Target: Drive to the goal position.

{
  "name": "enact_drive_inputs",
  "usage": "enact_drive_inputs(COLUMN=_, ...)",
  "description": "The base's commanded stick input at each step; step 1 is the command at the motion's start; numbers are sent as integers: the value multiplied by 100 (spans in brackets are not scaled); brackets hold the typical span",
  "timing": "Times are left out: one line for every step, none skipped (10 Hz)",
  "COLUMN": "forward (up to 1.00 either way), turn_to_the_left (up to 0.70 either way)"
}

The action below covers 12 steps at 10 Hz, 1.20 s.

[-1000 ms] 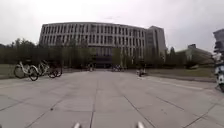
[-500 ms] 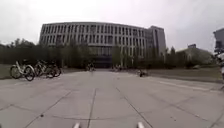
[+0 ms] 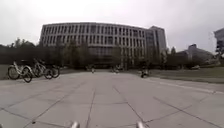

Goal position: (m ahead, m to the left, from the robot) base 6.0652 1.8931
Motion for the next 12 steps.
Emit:
enact_drive_inputs(forward=50, turn_to_the_left=0)
enact_drive_inputs(forward=50, turn_to_the_left=0)
enact_drive_inputs(forward=50, turn_to_the_left=0)
enact_drive_inputs(forward=50, turn_to_the_left=0)
enact_drive_inputs(forward=50, turn_to_the_left=0)
enact_drive_inputs(forward=50, turn_to_the_left=0)
enact_drive_inputs(forward=50, turn_to_the_left=0)
enact_drive_inputs(forward=50, turn_to_the_left=0)
enact_drive_inputs(forward=50, turn_to_the_left=0)
enact_drive_inputs(forward=50, turn_to_the_left=0)
enact_drive_inputs(forward=50, turn_to_the_left=0)
enact_drive_inputs(forward=50, turn_to_the_left=0)
